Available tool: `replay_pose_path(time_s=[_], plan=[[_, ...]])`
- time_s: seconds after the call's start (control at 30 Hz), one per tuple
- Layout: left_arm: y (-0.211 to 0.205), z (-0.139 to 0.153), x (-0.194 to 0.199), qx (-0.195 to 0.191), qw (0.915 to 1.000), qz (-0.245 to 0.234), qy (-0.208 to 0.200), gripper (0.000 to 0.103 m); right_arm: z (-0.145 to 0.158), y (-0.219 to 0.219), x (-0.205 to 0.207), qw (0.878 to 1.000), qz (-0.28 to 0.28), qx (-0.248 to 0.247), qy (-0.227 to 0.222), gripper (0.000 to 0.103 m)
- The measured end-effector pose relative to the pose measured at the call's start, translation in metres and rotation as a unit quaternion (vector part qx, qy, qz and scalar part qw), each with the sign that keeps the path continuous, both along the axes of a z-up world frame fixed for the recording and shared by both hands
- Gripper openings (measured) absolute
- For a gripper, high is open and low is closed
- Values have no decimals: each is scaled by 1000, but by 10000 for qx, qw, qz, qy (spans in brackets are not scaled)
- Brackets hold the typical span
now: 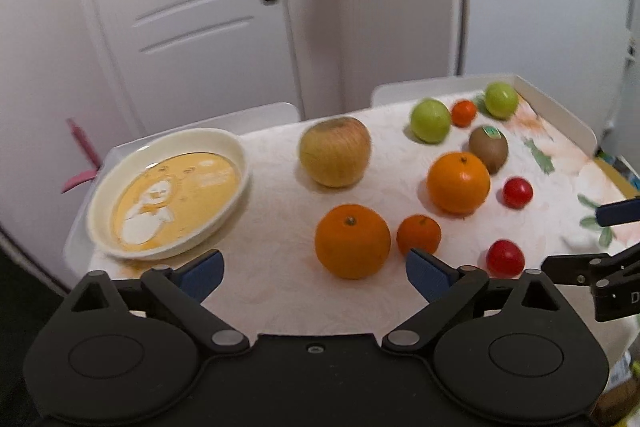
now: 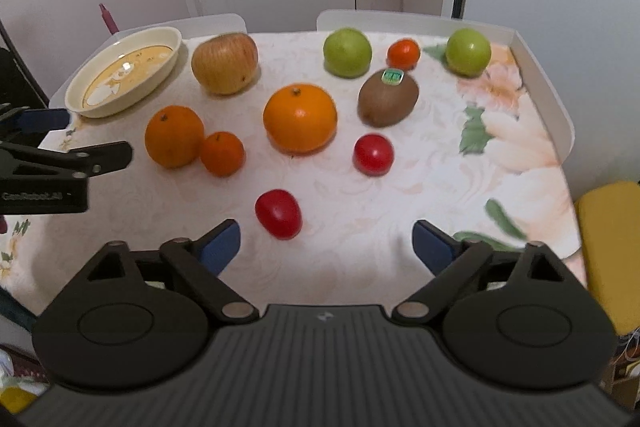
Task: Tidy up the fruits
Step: 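Grasp the large orange with the left tool while the right tool grasps a red tomato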
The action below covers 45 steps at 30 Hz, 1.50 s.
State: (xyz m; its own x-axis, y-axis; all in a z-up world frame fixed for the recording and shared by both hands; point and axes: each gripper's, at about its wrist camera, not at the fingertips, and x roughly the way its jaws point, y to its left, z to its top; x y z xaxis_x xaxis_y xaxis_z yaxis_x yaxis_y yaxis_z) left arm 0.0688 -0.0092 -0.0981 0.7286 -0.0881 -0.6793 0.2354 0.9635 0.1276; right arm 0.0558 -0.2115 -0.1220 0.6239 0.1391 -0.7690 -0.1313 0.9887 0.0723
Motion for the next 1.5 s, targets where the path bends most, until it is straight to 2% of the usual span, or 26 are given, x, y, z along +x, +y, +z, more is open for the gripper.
replay_pose_path(time_s=[0.27,0.37,0.67,0.73,0.8,1.3,1.4,1.47,1.5], plan=[[-1,-28,26,46,9960,-884,127,89,-16,21,8,9988,-493,-8,38,95],[0,-35,35,4,9940,-1080,198,86,-19,25,10,9976,-694,37,77,88],[-4,-44,53,-15,9874,-1547,344,73,-25,37,13,9954,-949,62,140,80],[-3,-44,54,-59,9873,-1551,345,72,-24,38,15,9952,-968,63,128,79],[-2,-44,56,-87,9871,-1550,385,65,-24,39,17,9953,-960,58,120,77],[1,-45,47,26,9890,-1446,314,63,-25,48,25,9978,-650,-114,93,67],[3,-45,43,17,9907,-1325,312,63,-25,48,25,9981,-590,-168,97,61],[4,-45,40,34,9920,-1225,286,63,-25,48,26,9983,-516,-238,96,48],[5,-45,38,47,9926,-1185,270,63,-24,48,26,9985,-481,-258,94,48]])
